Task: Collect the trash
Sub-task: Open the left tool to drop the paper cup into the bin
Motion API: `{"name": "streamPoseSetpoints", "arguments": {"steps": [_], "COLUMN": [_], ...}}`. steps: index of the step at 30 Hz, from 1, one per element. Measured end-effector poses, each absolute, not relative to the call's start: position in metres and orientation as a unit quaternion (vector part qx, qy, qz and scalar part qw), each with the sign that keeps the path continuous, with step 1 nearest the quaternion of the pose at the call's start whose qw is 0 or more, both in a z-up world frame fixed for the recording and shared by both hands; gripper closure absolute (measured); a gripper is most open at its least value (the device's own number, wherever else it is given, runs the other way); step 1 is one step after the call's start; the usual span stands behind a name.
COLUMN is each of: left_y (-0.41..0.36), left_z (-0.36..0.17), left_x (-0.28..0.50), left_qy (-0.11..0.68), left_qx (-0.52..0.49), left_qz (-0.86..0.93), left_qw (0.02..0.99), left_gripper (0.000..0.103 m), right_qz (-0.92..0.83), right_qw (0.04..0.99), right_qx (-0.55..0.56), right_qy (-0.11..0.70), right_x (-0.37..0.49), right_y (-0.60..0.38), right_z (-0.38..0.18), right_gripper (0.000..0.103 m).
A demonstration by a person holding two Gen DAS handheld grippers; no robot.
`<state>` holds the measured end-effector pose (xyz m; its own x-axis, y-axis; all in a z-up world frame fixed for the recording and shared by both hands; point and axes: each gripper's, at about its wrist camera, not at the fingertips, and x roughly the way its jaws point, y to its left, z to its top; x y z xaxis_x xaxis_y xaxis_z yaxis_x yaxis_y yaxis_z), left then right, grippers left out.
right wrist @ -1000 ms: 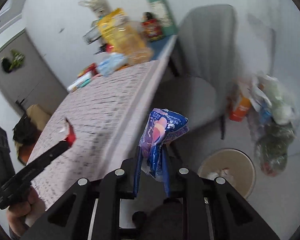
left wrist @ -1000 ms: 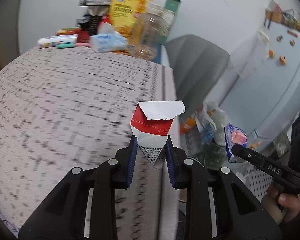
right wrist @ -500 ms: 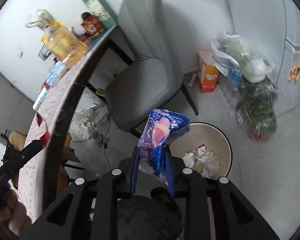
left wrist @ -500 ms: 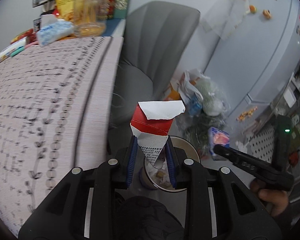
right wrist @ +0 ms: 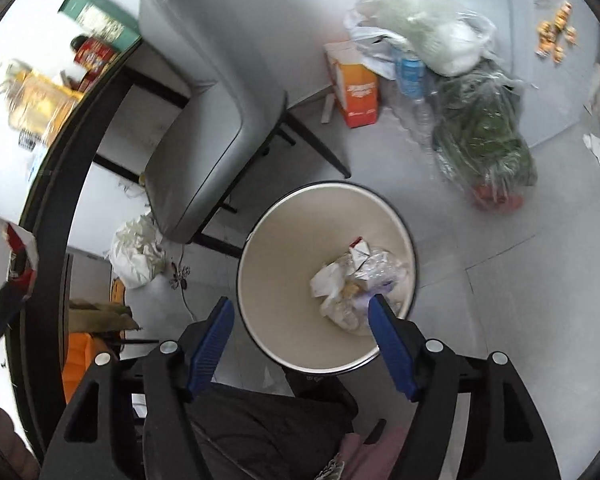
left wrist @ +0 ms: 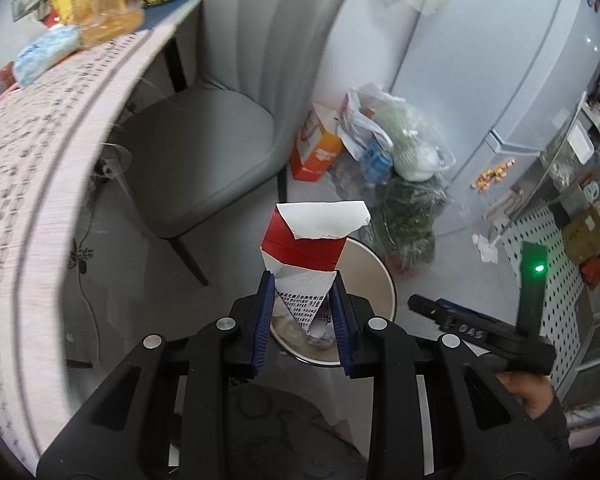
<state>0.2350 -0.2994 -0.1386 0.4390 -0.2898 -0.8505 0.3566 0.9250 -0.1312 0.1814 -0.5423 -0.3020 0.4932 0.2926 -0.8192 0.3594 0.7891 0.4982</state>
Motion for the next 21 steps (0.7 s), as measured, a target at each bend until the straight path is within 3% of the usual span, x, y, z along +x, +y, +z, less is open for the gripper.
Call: {"name": "streamPoseSetpoints", "arguments": {"steps": [7,8,9,11,14,21], "left_y": [-0.34,-0.345,-0.349,-0.35,-0.344,-0.312], "left_z": [-0.159,-0.16,-0.161,-0.158,-0.155,-0.136], "left_x": [0.242,0.244,0.244,0.244,0.245,0.246], "left_qy": [0.518,0.522,0.522,0.51,0.509,0.496], "left_qx": [0.041,0.039,0.041,0.045,0.041,0.026], "left_qz": [-0.23,-0.238,-0.238,-0.228,-0.216,-0.19], "left_qw": [0.823,0.818,0.818,0.828,0.832,0.847], "left_gripper": [0.073,0.057,0.035,0.025,0.018,0.014], "right_qz": [-0.035,-0.036,-0.037,-0.038,-0.038,-0.025], "right_qw": [0.814,0.816,0.818,0.819,0.82,0.826], "right_qx": [0.33,0.328,0.329,0.331,0.333,0.33], "right_qy": [0.477,0.474,0.471,0.468,0.464,0.456], "right_x": [0.165,0.162,0.161,0.159,0.157,0.159], "right_y": [-0.567,-0.569,-0.57,-0.572,-0.575,-0.568], "right_z": [-0.279,-0.275,-0.273,-0.269,-0.265,-0.252], "right_gripper": [0.032,0.032,0.032,0.032,0.031,0.028]}}
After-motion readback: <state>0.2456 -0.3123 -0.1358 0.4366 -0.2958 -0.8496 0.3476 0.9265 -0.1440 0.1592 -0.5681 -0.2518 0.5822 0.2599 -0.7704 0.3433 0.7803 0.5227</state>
